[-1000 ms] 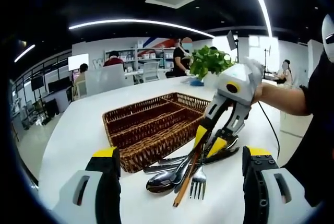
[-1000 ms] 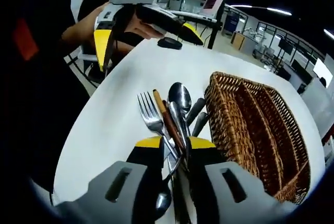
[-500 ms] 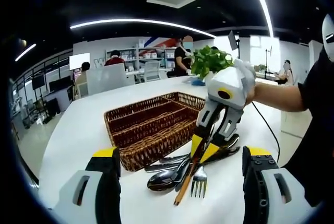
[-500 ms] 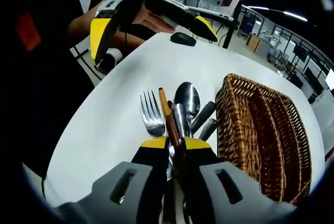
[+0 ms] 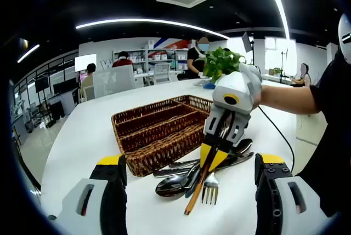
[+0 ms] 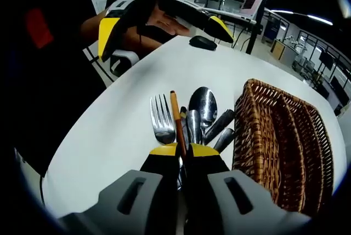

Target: Arrange the knives, forks, and spoons in their matching storage slots by inserting each utensil handle-first until every utensil is classified and aligned in the correct compartment

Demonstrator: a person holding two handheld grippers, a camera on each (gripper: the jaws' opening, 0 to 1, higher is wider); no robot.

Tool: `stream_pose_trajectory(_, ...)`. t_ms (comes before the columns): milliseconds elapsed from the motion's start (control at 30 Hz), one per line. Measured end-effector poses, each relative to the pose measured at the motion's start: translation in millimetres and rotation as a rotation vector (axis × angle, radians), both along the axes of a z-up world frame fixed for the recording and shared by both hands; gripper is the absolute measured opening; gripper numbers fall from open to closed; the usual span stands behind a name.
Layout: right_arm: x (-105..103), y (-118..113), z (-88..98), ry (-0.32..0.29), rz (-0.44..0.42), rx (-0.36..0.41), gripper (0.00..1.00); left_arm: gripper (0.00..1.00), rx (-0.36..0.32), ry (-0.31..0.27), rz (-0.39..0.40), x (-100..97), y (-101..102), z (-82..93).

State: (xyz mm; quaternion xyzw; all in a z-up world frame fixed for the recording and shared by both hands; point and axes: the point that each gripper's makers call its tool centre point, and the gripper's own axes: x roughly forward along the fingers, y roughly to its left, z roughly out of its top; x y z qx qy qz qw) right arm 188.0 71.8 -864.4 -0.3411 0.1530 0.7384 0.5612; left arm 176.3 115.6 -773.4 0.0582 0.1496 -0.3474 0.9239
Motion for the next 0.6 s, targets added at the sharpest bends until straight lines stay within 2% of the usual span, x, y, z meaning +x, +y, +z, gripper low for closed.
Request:
stream_pose_trajectory(333,-7,-1,1.8,0.007,0.044,-0.003,0.03,0.99,0.004,0.002,0.001,0.9,0,-0.5)
stream_pose_trajectory(600,-11,-1,16.0,-0.011,0.051,0.01,0.02,0.99,-0.001,-0.005,0.002,1.1,0,1.8)
